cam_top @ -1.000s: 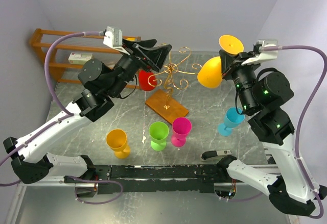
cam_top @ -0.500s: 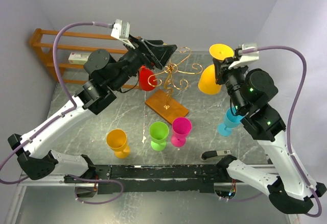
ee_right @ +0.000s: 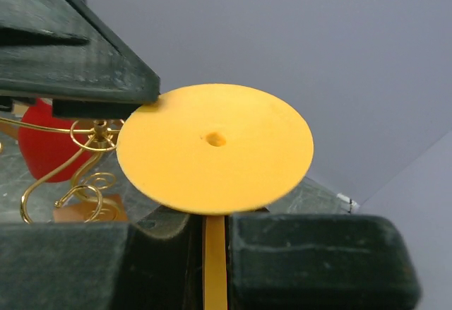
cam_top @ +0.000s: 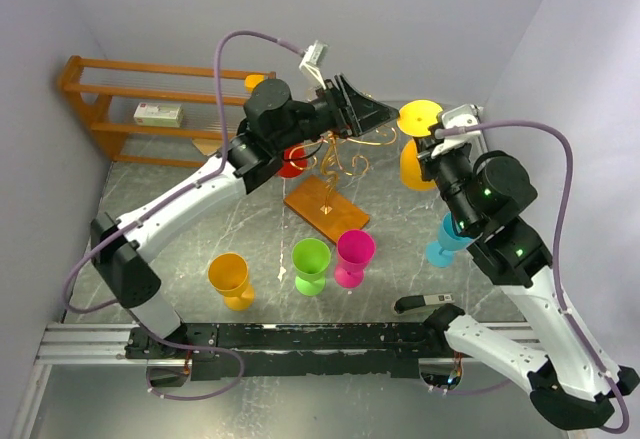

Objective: Place the wine glass upside down on the wine glass rack

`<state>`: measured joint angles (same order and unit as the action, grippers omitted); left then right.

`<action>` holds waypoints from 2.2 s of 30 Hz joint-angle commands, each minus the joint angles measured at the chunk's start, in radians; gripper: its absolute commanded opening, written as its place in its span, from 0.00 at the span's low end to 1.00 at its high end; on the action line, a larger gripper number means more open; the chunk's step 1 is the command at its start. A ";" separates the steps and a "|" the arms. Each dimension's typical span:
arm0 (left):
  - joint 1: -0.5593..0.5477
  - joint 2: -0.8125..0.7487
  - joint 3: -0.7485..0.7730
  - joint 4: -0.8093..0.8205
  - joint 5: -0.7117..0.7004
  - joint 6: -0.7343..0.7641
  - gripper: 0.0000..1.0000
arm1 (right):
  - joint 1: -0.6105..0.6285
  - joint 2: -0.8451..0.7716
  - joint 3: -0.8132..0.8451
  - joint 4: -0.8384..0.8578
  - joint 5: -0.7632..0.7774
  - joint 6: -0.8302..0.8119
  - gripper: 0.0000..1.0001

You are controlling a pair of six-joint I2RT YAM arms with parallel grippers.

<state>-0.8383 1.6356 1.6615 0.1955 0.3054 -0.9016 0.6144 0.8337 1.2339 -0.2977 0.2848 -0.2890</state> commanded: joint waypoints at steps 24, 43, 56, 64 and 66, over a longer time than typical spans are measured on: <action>0.021 0.115 0.040 0.307 0.319 -0.385 0.07 | -0.003 -0.024 -0.059 0.082 -0.075 -0.019 0.00; 0.050 0.158 0.106 0.251 0.253 -0.297 0.07 | -0.003 -0.066 0.179 -0.261 0.095 0.812 0.81; 0.051 0.136 0.071 0.268 0.258 -0.307 0.07 | -0.003 0.098 0.271 -0.258 0.250 1.071 0.70; 0.063 0.113 0.018 0.312 0.252 -0.332 0.07 | -0.003 0.061 0.174 -0.134 0.182 1.116 0.23; 0.066 0.105 0.006 0.311 0.247 -0.328 0.07 | -0.002 0.046 0.154 -0.115 0.179 1.132 0.16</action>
<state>-0.7807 1.7874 1.6901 0.4595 0.5617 -1.2297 0.6098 0.9096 1.4178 -0.5110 0.4892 0.7940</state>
